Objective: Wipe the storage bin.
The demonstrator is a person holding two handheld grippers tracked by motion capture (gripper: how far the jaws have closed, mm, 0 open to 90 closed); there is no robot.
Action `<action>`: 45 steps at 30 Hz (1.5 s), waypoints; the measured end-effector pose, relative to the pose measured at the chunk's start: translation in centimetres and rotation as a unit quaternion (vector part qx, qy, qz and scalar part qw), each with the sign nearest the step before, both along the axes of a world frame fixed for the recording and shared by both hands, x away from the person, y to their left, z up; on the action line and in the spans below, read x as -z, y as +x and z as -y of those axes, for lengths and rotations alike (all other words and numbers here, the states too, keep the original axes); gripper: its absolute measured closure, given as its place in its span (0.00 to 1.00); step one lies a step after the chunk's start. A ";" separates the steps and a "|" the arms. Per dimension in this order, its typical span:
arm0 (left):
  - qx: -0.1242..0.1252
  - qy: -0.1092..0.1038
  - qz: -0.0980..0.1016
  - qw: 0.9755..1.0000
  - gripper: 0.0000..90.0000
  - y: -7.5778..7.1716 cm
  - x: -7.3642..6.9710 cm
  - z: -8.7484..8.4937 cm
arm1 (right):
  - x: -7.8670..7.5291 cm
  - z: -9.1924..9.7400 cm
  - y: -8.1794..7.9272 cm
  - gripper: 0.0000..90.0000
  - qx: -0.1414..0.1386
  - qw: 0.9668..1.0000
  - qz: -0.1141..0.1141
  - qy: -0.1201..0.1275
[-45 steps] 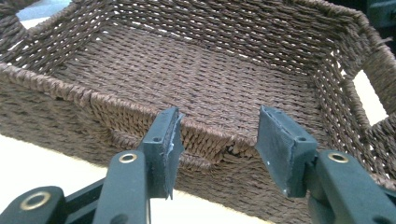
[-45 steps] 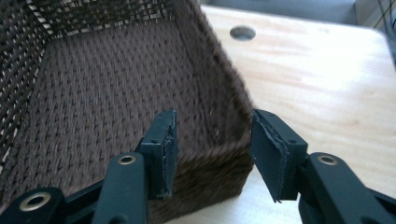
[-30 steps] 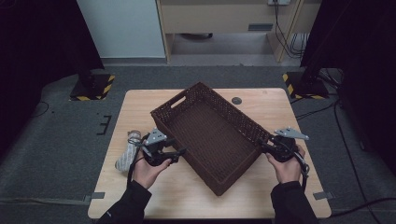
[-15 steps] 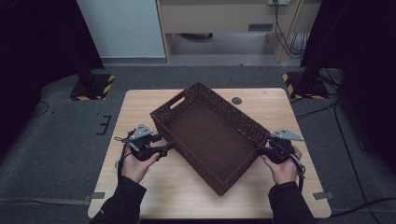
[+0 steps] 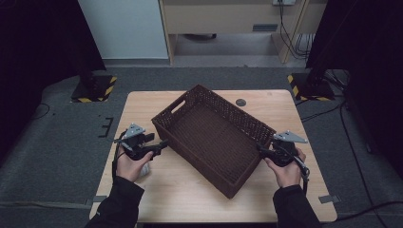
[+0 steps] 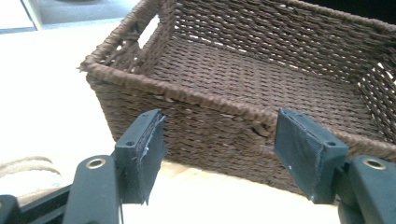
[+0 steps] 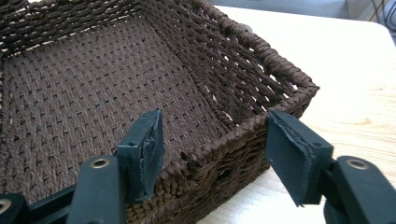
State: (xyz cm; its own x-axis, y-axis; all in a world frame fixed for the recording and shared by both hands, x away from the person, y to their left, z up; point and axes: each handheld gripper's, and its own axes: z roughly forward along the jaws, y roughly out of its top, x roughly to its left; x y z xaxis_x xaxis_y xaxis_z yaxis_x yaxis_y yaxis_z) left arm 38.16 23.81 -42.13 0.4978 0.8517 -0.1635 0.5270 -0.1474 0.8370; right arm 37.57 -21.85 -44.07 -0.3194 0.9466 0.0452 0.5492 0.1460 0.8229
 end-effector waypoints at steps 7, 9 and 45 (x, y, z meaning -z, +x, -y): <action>-0.016 0.000 -0.001 1.000 0.35 0.6 0.0 -1.2 | 0.4 0.5 1.1 0.46 0.005 1.000 0.013 -0.003; -0.020 0.000 -0.002 1.000 0.35 0.7 -0.1 -1.5 | 0.3 0.6 1.0 0.46 0.004 1.000 0.012 -0.003; -0.020 0.032 -0.029 0.999 0.55 6.0 1.1 -1.8 | 0.1 -0.5 0.1 0.56 -0.007 1.000 0.016 -0.025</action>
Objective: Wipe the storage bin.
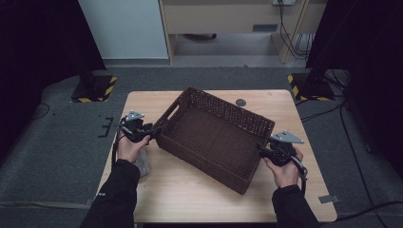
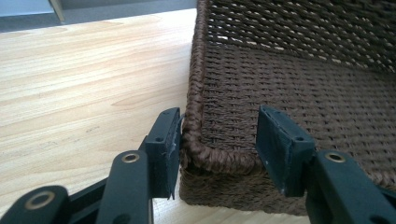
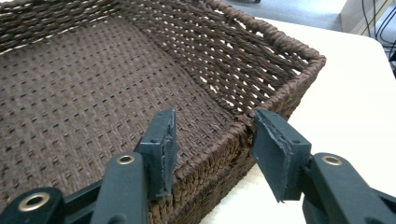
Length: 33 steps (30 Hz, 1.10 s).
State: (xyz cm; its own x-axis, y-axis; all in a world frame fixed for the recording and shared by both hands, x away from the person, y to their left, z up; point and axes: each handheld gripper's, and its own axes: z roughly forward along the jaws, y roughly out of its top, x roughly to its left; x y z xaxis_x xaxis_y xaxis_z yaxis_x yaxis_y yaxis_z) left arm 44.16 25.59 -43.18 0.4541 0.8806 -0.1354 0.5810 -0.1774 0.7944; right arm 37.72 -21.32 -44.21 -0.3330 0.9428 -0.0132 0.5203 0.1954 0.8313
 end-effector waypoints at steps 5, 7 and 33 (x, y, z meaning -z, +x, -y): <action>0.006 0.005 -0.005 1.000 0.58 0.6 0.6 0.3 | 0.2 0.3 0.7 0.56 0.003 1.000 0.005 0.006; 0.006 0.002 -0.005 1.000 0.63 0.5 0.7 0.4 | 0.0 0.6 0.6 0.53 -0.004 1.000 0.003 0.010; 0.019 0.006 -0.020 1.000 0.75 -2.8 0.8 0.8 | 0.5 0.9 0.4 0.53 -0.023 0.999 -0.028 0.016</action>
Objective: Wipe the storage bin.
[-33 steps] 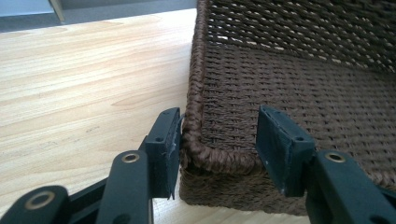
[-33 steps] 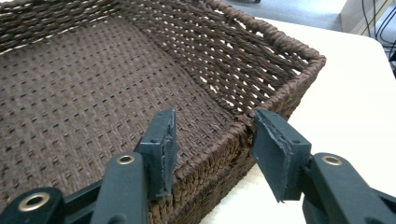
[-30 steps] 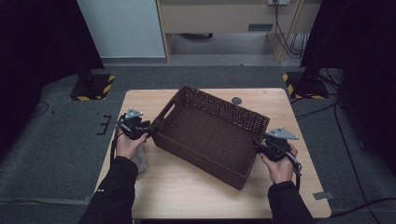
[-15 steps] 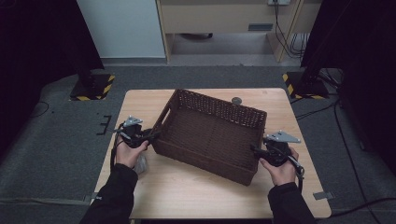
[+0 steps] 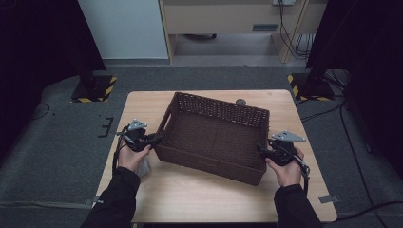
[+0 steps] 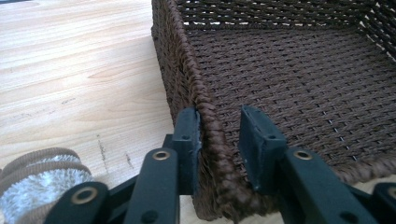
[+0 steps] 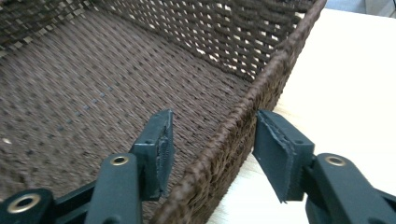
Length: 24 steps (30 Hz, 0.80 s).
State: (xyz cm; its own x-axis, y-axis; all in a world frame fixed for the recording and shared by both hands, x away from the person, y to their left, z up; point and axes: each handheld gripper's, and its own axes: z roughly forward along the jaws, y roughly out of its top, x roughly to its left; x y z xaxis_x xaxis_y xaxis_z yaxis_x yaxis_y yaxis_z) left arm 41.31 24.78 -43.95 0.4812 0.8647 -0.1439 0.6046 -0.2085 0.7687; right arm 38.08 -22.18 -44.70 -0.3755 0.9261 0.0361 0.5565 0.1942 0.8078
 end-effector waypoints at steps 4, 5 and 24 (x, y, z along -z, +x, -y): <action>-0.004 -0.010 -0.004 1.000 0.75 -0.7 0.1 0.1 | -0.4 0.1 -0.8 0.52 -0.005 1.000 0.000 0.004; -0.004 -0.009 -0.006 1.000 0.75 -1.0 0.0 0.2 | -0.3 0.0 -0.9 0.52 -0.005 1.000 -0.005 0.001; 0.001 0.007 0.004 1.000 0.73 -2.4 0.3 0.9 | 0.4 0.9 0.2 0.59 -0.022 1.000 -0.017 -0.009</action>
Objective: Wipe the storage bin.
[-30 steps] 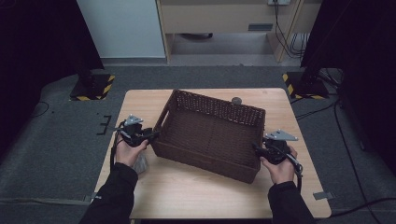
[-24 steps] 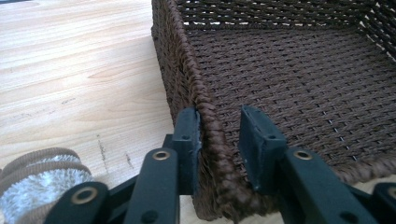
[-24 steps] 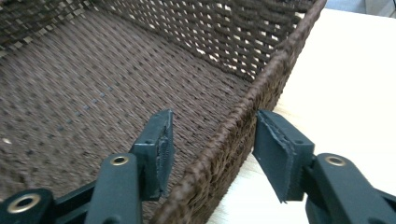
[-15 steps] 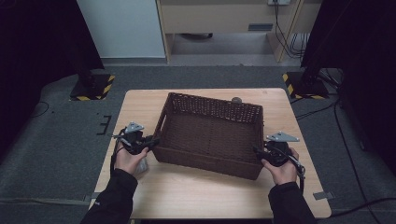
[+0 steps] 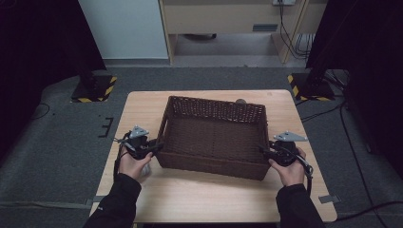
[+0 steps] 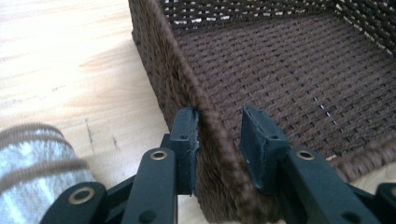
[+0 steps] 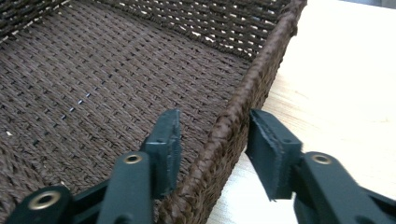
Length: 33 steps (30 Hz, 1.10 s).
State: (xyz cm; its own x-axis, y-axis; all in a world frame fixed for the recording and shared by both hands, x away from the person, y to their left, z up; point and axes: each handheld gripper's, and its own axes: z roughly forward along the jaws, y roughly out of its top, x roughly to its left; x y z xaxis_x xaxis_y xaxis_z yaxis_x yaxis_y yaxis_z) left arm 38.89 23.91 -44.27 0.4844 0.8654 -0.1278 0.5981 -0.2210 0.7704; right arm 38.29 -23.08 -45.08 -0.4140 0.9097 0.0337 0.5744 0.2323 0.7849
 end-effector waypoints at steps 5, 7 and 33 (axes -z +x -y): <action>-0.004 -0.002 -0.004 1.000 0.72 -1.1 0.0 0.5 | -0.8 0.5 -0.4 0.55 0.003 1.000 0.007 0.015; -0.002 -0.002 -0.005 1.000 0.71 -1.6 0.0 0.8 | -1.1 0.6 -0.5 0.54 -0.003 1.000 0.007 0.023; -0.015 -0.022 0.036 0.999 0.45 -3.8 -0.9 -2.7 | 0.1 2.0 -0.8 0.81 0.024 0.999 -0.022 -0.008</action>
